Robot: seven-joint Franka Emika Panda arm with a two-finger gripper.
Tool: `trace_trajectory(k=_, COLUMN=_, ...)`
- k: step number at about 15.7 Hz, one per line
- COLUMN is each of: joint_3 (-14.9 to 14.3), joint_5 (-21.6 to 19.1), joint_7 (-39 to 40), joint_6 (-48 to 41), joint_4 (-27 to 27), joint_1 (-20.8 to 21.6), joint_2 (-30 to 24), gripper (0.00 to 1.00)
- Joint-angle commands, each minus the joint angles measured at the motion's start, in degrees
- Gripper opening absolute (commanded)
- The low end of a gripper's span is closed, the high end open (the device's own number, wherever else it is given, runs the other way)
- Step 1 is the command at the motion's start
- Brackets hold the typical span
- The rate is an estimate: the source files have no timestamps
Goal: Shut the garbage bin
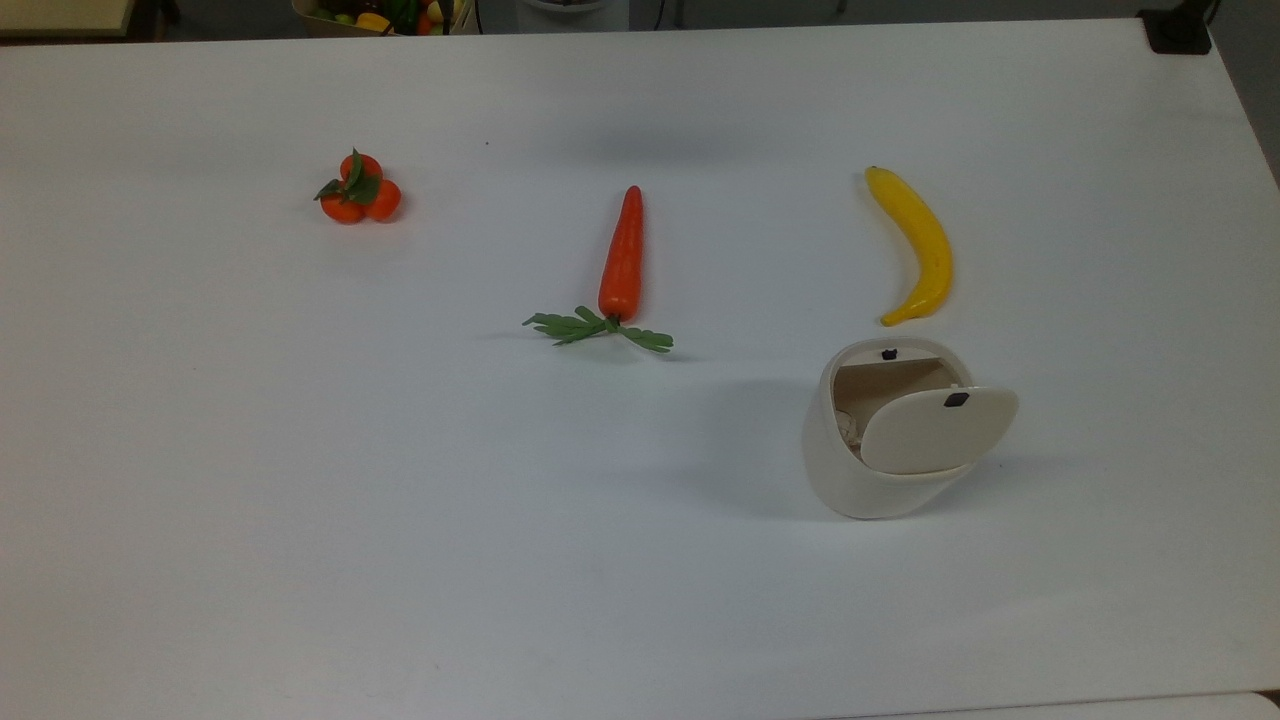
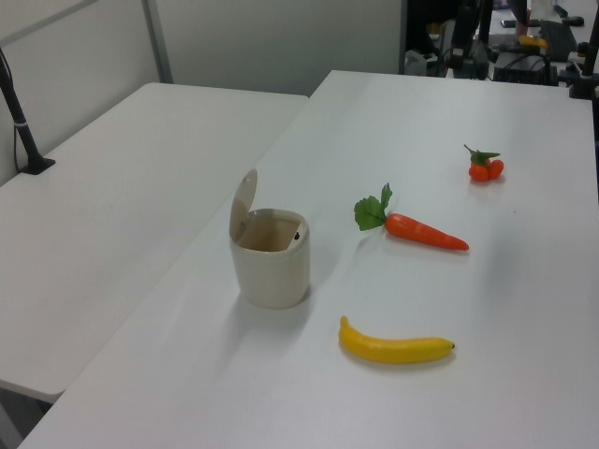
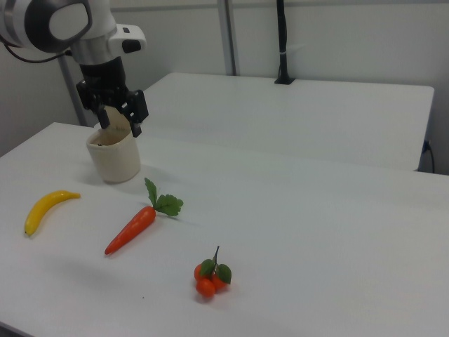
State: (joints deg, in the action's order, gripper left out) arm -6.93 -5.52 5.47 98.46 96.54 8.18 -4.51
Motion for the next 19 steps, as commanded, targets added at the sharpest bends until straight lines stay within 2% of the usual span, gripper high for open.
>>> trace_trajectory(k=1, joint_3=-0.8, joint_5=-0.98, joint_7=1.13, joint_6=1.47, joint_4=0.14, joint_1=0.7, joint_2=-0.32, gripper=0.66)
trace_trajectory(k=3, joint_3=-0.8, joint_5=-1.07, joint_7=1.13, joint_6=1.73, joint_4=0.14, joint_1=0.7, joint_2=-0.23, gripper=0.56)
trace_trajectory(k=6, joint_3=-0.8, joint_5=-1.68, joint_7=0.42, joint_6=1.73, joint_4=0.22, joint_1=0.61, joint_2=-0.23, gripper=0.23)
trace_trajectory(k=10, joint_3=-0.8, joint_5=-2.21, joint_7=0.25, joint_6=1.73, joint_4=0.22, joint_1=0.61, joint_2=-0.15, gripper=0.01)
trace_trajectory(k=19, joint_3=-0.19, joint_5=-3.01, joint_7=-0.02, joint_6=1.73, joint_4=0.31, joint_1=0.7, joint_2=0.12, gripper=0.02)
